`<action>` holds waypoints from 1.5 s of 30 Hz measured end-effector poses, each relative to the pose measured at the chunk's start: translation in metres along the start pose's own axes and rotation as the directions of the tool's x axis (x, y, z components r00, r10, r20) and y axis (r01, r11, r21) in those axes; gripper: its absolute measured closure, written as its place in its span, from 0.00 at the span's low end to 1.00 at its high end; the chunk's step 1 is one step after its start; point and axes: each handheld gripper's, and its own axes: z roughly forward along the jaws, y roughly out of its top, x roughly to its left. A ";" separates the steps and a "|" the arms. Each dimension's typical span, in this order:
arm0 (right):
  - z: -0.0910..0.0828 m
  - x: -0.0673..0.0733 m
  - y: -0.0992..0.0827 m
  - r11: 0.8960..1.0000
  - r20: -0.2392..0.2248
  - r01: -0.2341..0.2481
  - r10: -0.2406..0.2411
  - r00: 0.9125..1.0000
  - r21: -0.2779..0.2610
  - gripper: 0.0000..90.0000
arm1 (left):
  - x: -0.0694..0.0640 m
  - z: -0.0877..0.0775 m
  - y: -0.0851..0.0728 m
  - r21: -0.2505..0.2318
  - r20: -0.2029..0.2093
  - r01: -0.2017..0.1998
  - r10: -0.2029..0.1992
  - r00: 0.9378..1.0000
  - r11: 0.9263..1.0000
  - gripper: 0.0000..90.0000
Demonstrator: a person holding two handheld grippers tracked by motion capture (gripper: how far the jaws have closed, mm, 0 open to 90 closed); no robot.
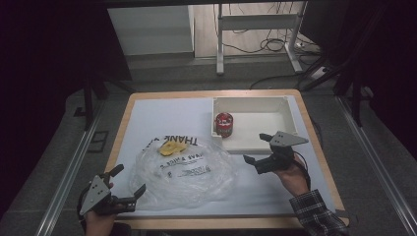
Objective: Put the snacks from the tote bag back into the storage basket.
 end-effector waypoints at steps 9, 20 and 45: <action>-0.014 0.004 -0.005 1.000 0.021 -0.006 0.006 1.000 -0.008 0.00 | 0.000 0.000 0.000 0.004 -0.002 -0.003 0.003 1.000 1.000 0.01; -0.027 0.006 -0.016 1.000 0.037 -0.014 0.013 0.999 0.003 0.00 | -0.001 0.000 0.000 0.004 -0.001 -0.004 0.004 1.000 1.000 0.01; -0.056 0.008 -0.033 0.999 0.082 -0.033 0.031 0.996 0.020 0.00 | -0.001 0.000 0.000 0.009 -0.003 -0.008 0.008 1.000 1.000 0.01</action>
